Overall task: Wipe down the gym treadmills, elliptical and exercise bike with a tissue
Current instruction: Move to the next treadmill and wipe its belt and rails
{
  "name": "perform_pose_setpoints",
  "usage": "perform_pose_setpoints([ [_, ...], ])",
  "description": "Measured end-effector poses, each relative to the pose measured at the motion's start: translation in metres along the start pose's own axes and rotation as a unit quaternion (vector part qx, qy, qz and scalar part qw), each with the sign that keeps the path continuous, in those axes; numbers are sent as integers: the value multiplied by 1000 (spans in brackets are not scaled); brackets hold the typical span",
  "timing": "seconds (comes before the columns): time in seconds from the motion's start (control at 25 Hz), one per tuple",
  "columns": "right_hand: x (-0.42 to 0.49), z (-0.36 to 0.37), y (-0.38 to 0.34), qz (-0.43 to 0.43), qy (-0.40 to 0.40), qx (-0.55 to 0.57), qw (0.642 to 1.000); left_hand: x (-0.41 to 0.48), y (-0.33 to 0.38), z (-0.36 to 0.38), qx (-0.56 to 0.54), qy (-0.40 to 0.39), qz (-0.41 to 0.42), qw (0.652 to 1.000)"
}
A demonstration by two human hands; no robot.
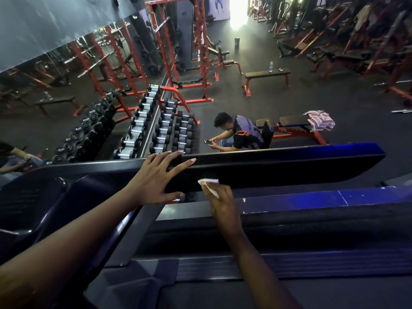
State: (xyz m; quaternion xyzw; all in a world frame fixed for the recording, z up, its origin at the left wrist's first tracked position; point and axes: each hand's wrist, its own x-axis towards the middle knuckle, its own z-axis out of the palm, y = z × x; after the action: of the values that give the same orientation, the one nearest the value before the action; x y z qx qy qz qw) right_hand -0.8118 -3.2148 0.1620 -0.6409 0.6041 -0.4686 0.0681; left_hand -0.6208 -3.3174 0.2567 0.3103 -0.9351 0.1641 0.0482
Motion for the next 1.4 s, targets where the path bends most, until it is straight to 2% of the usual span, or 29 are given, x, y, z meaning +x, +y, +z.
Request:
perform_pose_setpoints([
  [0.08, -5, 0, 3, -25, -47, -17, 998, 1, 0, -1, 0, 0, 1, 1000],
  [0.2, 2, 1, -8, -52, 13, -13, 998, 1, 1, -1, -3, 2, 3, 1000],
  [0.28, 13, 4, -21, -23, 20, 0, 1000, 1, 0, 0, 1, 4, 3, 1000],
  [0.44, 21, 16, -29, -43, -28, -9, 999, 1, 2, -1, 6, 3, 2, 1000],
  [0.52, 9, 24, -16, -106, -60, -53, 991, 2, 1, -2, 6, 1, 2, 1000],
  [0.64, -4, 18, -1, -66, -82, -24, 994, 2, 3, -3, 6, -4, -2, 1000],
  [0.72, -4, -2, 2, -7, 2, 46, 999, 2, 3, -3, 7, 0, -3, 1000],
  [0.8, 4, -34, -1, 24, 147, 84, 985, 2, 4, -2, 11, 7, -3, 1000],
  [0.88, 10, -53, 8, -4, 271, 28, 962, 1, 5, -2, 14, 11, -2, 1000],
  [1.0, 15, -51, 18, 2, 320, 10, 947, 2, 5, -2, 14, 12, -3, 1000],
  [1.12, 7, -29, 12, -12, 242, 50, 969, 2, 4, -1, 13, -1, -3, 1000],
  [1.24, -7, -13, 8, 2, 96, 69, 993, 2, 4, -5, 9, -20, -15, 1000],
  [1.32, -9, -24, 0, 48, -19, 82, 995, 1, 7, -11, 0, -44, -25, 999],
  [1.4, -2, -41, -13, 31, -99, 48, 993, 0, 15, -20, -14, -69, -47, 996],
])
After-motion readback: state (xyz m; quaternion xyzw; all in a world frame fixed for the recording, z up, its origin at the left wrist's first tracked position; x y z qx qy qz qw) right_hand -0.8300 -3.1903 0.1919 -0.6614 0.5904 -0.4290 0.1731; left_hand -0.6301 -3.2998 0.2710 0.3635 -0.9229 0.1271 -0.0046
